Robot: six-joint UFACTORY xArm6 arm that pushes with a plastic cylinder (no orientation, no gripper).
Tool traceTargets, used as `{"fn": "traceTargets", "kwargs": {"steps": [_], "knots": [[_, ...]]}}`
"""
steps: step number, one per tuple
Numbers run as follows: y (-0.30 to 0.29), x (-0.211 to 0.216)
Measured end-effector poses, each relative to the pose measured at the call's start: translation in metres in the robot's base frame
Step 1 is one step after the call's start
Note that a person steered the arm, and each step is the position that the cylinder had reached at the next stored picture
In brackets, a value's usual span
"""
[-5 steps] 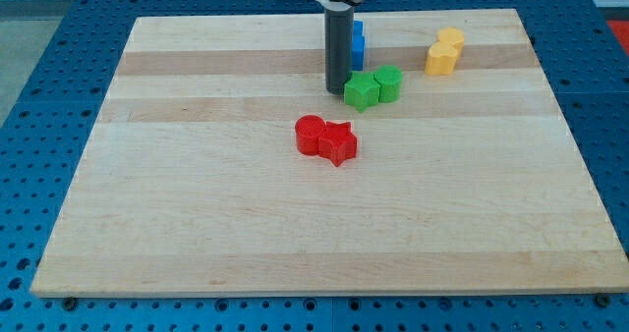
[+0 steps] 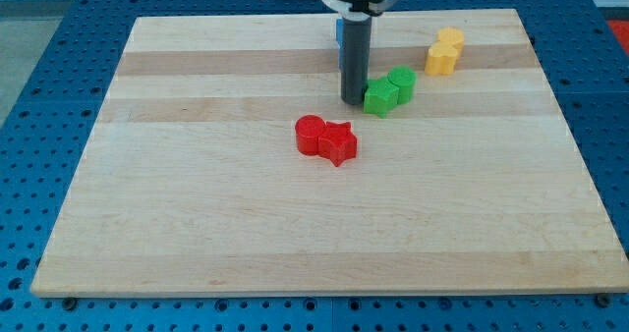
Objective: Make a vertical line with green blocks and yellow blocks
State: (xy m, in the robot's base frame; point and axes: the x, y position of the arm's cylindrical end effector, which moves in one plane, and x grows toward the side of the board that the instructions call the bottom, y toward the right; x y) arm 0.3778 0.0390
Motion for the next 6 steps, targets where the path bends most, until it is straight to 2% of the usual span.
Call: {"fn": "traceTargets", "kwargs": {"steps": [4, 6], "knots": [[0.019, -0.002], [0.051, -0.002]]}}
